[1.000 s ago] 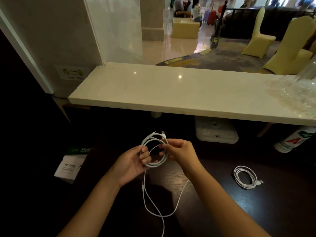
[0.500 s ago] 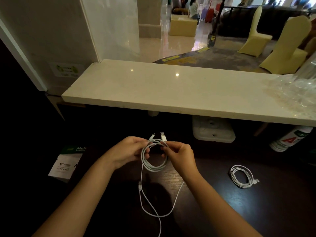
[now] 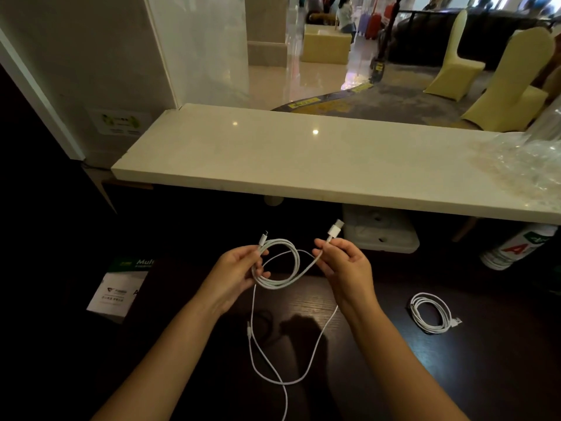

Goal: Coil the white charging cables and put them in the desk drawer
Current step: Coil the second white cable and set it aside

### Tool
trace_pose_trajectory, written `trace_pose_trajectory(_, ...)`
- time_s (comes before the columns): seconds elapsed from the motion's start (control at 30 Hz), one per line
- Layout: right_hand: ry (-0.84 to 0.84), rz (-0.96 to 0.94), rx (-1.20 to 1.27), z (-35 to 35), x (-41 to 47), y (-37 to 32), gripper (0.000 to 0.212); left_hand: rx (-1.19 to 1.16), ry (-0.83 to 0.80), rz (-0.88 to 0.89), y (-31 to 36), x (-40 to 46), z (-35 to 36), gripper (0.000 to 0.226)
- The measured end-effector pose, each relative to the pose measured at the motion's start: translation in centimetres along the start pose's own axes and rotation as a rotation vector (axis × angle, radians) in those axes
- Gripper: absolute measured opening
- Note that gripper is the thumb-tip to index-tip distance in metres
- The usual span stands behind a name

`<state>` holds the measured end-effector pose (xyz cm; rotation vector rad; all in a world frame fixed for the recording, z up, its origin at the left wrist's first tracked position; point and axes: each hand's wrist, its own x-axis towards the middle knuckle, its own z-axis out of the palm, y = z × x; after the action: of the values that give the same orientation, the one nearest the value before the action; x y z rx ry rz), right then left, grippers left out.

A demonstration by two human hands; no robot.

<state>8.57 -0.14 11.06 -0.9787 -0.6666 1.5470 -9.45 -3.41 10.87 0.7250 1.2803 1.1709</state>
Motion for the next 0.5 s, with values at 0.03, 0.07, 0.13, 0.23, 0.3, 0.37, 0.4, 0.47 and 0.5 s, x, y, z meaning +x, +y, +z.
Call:
trace_pose_trajectory(0.03,-0.040,-0.011,-0.070,0.1,0.1,-0.3,0.013,0.042,-0.008,0.011,0.0,-0.1,0.1,0.019)
trace_pose_trajectory(0.07,-0.071,-0.029,-0.136,0.2,0.3,-0.7,0.012,0.074,-0.015,0.018,0.0,-0.2,0.2,0.019)
trace_pose_trajectory(0.13,-0.102,-0.060,-0.238,0.4,0.7,-1.7,0.013,0.036,-0.014,0.017,0.0,-0.3,0.3,0.019)
trace_pose_trajectory(0.23,-0.104,-0.080,-0.373,0.3,1.4,-2.4,0.015,-0.311,0.025,-0.004,0.1,-0.1,0.2,0.019)
trace_pose_trajectory(0.3,-0.088,-0.057,-0.429,0.0,1.5,-1.7,0.015,-0.530,0.045,0.024,0.4,0.1,0.1,0.021)
trace_pose_trajectory(0.37,-0.062,0.003,-0.401,-0.4,1.6,-0.7,0.014,-0.652,0.028,0.049,0.8,-0.1,0.1,0.022)
trace_pose_trajectory(0.4,-0.050,0.037,-0.369,-0.5,1.7,-0.4,0.014,-0.656,0.007,0.051,1.0,-0.3,0.1,0.022)
trace_pose_trajectory(0.47,-0.047,0.072,-0.371,-0.4,1.8,-0.4,0.014,-0.545,-0.043,0.040,1.2,-0.9,0.4,0.022)
trace_pose_trajectory(0.5,-0.076,0.060,-0.455,-0.3,2.0,-0.7,0.014,-0.464,-0.068,0.030,1.2,-1.2,0.5,0.022)
